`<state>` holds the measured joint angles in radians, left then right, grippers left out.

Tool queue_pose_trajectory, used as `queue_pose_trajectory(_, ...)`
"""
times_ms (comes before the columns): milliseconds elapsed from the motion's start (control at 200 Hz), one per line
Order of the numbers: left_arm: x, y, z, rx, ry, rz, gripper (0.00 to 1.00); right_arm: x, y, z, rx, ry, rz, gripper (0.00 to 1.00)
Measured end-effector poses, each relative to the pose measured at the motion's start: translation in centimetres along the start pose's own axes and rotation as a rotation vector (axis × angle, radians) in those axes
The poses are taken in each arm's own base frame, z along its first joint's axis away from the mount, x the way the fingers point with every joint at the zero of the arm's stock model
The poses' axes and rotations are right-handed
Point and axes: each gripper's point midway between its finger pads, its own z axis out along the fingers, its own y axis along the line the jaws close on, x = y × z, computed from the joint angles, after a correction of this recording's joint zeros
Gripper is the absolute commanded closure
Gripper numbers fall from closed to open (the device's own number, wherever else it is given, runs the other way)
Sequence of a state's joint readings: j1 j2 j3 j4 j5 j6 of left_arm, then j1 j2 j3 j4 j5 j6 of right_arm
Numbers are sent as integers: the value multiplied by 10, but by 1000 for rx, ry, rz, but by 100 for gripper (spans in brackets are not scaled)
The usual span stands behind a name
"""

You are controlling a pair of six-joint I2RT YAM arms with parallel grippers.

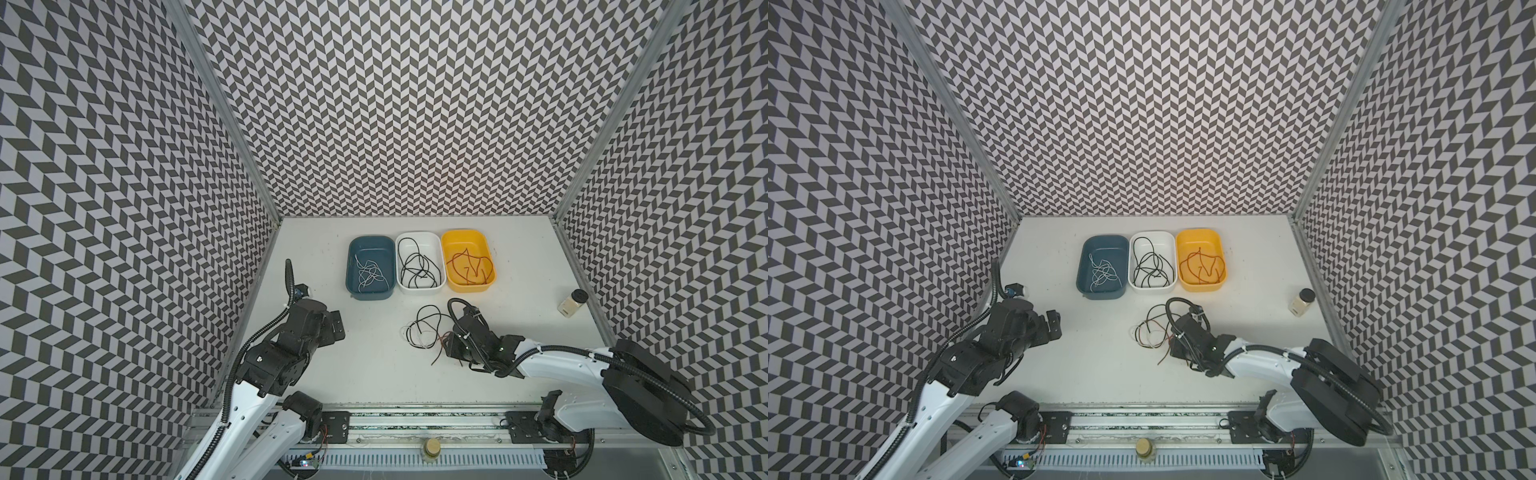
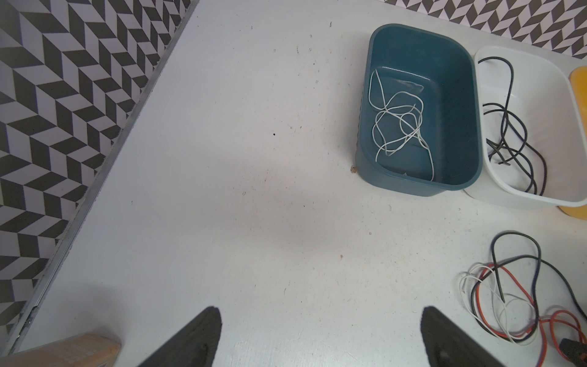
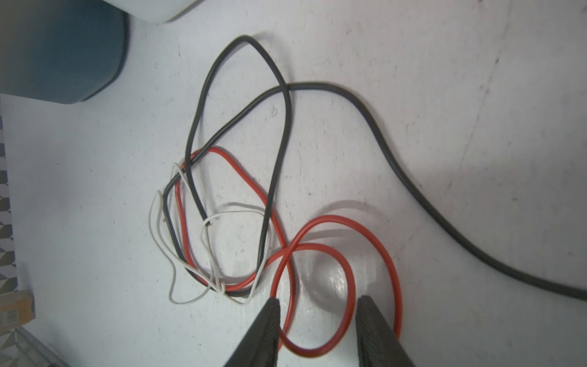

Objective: Untangle the cables
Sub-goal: 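Lower the right gripper and pinch the last red wire in the pile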

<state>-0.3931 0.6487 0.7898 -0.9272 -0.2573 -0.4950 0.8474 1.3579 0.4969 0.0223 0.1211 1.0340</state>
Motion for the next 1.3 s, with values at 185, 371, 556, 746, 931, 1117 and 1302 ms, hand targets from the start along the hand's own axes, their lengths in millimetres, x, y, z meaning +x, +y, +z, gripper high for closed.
queue_pose_trajectory(185, 0, 0, 0, 0, 0, 0, 0, -5, -3, 1, 15, -31, -2, 70)
queue_pose_trajectory(371, 0, 0, 0, 0, 0, 0, 0, -10, -1, 0, 19, -50, -22, 80)
queue_pose_trajectory(556, 0, 0, 0, 0, 0, 0, 0, -14, 1, 0, 23, -67, -40, 90)
queue_pose_trajectory(746, 0, 0, 0, 0, 1, 0, 0, -23, 5, -13, 17, -105, -61, 98)
queue_pose_trajectory(931, 0, 0, 0, -1, 0, -1, 0, -37, 10, -35, -3, -163, -82, 100)
queue_pose_trajectory(1117, 0, 0, 0, -2, 0, -1, 0, -48, 14, -61, -11, -209, -133, 100)
queue_pose_trajectory(1302, 0, 1, 0, -3, 0, -2, 0, -68, 25, -97, -27, -281, -182, 100)
